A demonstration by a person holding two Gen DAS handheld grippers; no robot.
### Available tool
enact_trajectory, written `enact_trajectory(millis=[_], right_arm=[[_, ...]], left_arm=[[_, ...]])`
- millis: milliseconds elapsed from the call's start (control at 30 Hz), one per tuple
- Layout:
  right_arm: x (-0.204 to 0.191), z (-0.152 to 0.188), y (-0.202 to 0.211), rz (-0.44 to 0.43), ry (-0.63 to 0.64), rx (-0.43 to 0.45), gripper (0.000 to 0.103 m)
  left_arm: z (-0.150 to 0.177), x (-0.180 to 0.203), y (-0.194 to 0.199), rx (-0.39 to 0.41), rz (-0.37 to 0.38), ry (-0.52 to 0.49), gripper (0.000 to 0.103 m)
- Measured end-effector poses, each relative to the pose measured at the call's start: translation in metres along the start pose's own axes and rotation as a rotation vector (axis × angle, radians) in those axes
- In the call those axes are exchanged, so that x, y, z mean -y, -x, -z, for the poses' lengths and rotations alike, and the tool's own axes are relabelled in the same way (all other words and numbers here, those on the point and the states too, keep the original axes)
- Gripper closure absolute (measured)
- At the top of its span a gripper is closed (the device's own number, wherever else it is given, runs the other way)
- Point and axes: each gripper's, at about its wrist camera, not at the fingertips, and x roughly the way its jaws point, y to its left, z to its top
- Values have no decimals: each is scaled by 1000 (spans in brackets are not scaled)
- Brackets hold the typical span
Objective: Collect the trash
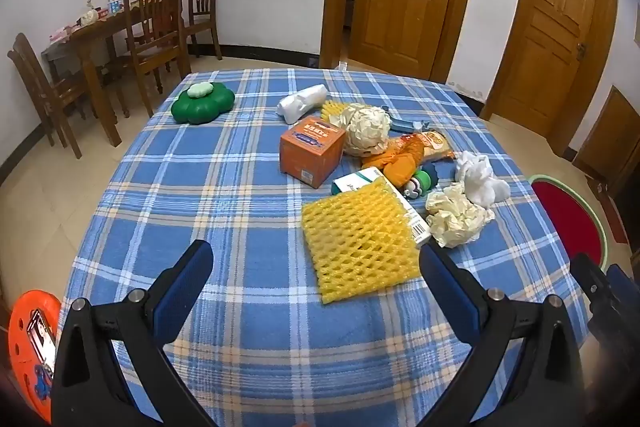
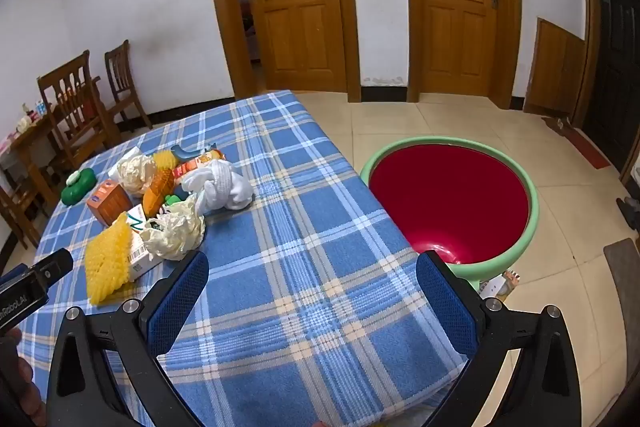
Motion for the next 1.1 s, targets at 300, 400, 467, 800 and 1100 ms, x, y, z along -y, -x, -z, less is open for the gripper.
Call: enact_trajectory(millis=[300, 400, 467, 800, 1100], right_arm=[[0, 1, -1, 5, 4, -2, 0], [0, 0, -1, 5, 2, -2, 0], [0, 0, 0, 5, 0, -1, 0], [0, -1, 0, 4, 1, -1, 0], [0, -1, 0, 4, 2, -2, 0]], left_arm=[[0, 0, 0, -2, -4, -11, 1], [0, 0, 0, -2, -3, -11, 1], [0, 0, 0, -2, -3, -11, 1], [0, 0, 0, -2, -3, -11, 1], [0, 4, 2, -1, -4, -12, 1]])
